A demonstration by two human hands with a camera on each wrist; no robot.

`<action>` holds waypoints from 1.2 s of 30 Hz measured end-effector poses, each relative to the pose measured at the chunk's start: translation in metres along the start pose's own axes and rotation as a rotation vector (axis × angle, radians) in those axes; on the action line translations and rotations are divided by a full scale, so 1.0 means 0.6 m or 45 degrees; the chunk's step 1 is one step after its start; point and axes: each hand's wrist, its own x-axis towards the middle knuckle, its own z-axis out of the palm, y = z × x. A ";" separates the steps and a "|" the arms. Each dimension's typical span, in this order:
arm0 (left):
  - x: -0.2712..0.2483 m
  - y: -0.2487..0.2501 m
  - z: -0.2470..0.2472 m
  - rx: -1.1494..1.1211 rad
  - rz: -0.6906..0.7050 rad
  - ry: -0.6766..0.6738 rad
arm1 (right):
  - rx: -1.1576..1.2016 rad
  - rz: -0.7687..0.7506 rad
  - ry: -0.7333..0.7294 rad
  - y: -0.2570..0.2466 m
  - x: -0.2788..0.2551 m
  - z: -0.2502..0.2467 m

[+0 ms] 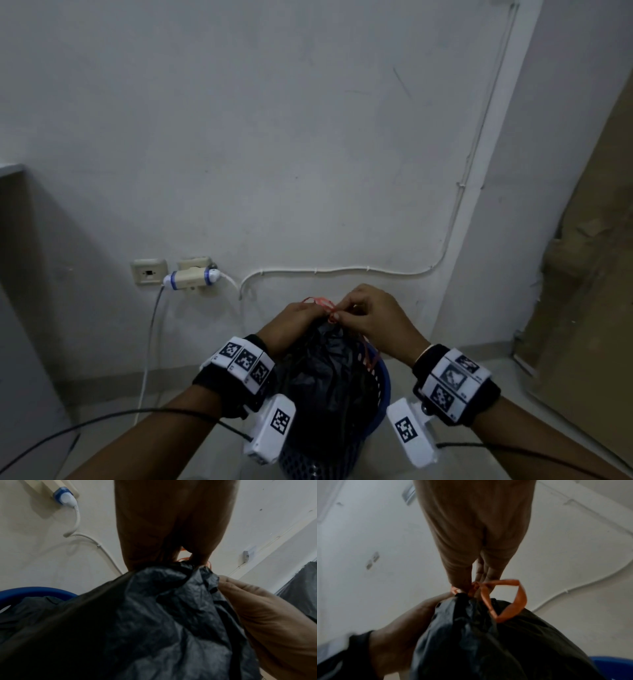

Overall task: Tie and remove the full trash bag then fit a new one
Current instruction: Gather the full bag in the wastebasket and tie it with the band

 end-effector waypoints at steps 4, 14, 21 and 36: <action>-0.002 0.009 0.001 -0.006 0.029 -0.006 | -0.127 -0.177 0.120 -0.012 -0.006 0.015; -0.016 0.002 -0.024 -0.220 -0.003 -0.178 | 0.085 -0.136 0.199 0.000 -0.004 0.020; -0.011 0.006 -0.033 -0.120 0.015 -0.208 | 0.222 -0.021 0.173 0.014 -0.004 0.022; 0.000 0.009 -0.010 0.027 0.175 -0.047 | 0.801 0.210 0.045 -0.006 -0.017 0.007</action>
